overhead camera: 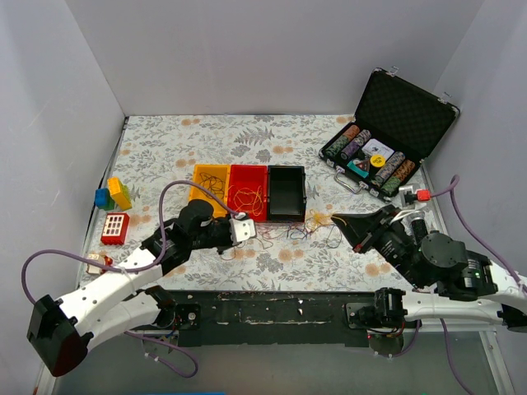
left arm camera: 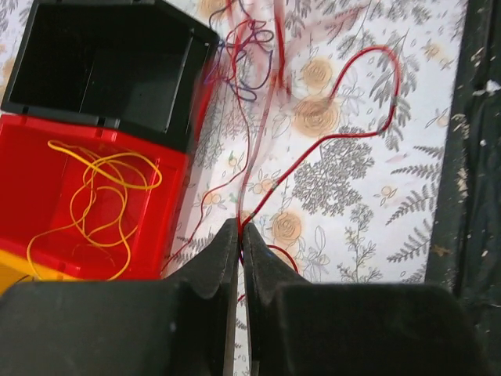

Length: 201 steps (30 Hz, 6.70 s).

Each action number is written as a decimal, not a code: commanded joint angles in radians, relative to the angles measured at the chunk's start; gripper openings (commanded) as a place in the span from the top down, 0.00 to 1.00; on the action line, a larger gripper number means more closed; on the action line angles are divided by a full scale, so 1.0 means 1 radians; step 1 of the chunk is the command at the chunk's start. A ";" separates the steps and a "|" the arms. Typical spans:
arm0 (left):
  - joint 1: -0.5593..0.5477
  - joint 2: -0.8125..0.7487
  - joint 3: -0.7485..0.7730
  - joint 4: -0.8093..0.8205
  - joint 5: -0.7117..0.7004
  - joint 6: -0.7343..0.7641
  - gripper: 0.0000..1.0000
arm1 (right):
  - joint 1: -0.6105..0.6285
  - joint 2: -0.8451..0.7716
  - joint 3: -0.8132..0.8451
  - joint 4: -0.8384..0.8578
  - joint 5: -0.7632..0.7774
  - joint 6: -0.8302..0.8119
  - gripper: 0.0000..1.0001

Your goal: Untangle the cables

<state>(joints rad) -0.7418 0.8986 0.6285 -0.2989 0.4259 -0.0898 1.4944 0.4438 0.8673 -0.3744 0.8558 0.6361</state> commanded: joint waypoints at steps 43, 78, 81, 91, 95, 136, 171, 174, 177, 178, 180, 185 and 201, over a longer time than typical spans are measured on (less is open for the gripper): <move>-0.005 0.913 0.827 -0.123 -0.442 -0.347 1.00 | 0.007 -0.057 -0.031 -0.162 0.137 0.086 0.99; 0.137 0.694 0.968 -0.181 -0.216 -0.692 0.02 | 0.006 0.134 -0.024 -0.155 0.130 0.103 0.99; 0.234 0.657 1.016 -0.233 -0.176 -0.699 0.02 | 0.004 0.260 -0.021 -0.083 0.123 0.076 0.99; 0.533 0.557 0.964 -0.330 0.063 -0.697 0.02 | -0.416 0.749 0.168 0.287 -0.407 -0.242 0.99; 0.535 0.478 0.858 -0.322 0.077 -0.645 0.02 | -0.528 0.916 0.301 0.325 -0.576 -0.279 0.99; 0.044 0.376 0.398 -0.390 0.159 -0.007 0.07 | -0.597 0.530 -0.370 0.348 -0.538 -0.113 0.33; -0.110 0.893 0.381 0.213 -0.010 0.058 0.55 | -0.707 0.179 -0.364 0.117 -0.508 -0.023 0.36; -0.117 0.882 0.372 0.179 0.010 0.064 0.74 | -0.721 0.177 -0.376 0.112 -0.509 -0.026 0.37; -0.133 0.858 0.361 0.144 0.033 0.056 0.91 | -0.744 0.191 -0.390 0.112 -0.523 -0.029 0.37; -0.139 0.841 0.359 0.129 0.042 0.045 0.98 | -0.752 0.196 -0.396 0.117 -0.531 -0.029 0.37; -0.152 0.800 0.356 0.084 0.060 0.039 1.00 | -0.772 0.208 -0.412 0.127 -0.543 -0.032 0.37; -0.195 0.605 0.315 0.003 0.114 0.036 1.00 | -0.822 0.249 -0.439 0.167 -0.604 -0.050 0.37; -0.245 0.395 0.247 -0.023 0.079 -0.004 1.00 | -0.841 0.279 -0.522 0.314 -0.827 -0.067 0.34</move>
<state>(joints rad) -0.9848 1.3537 0.8913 -0.3405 0.5190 -0.0925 0.6556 0.8005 0.3569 -0.1371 0.1043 0.5983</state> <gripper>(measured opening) 0.014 0.655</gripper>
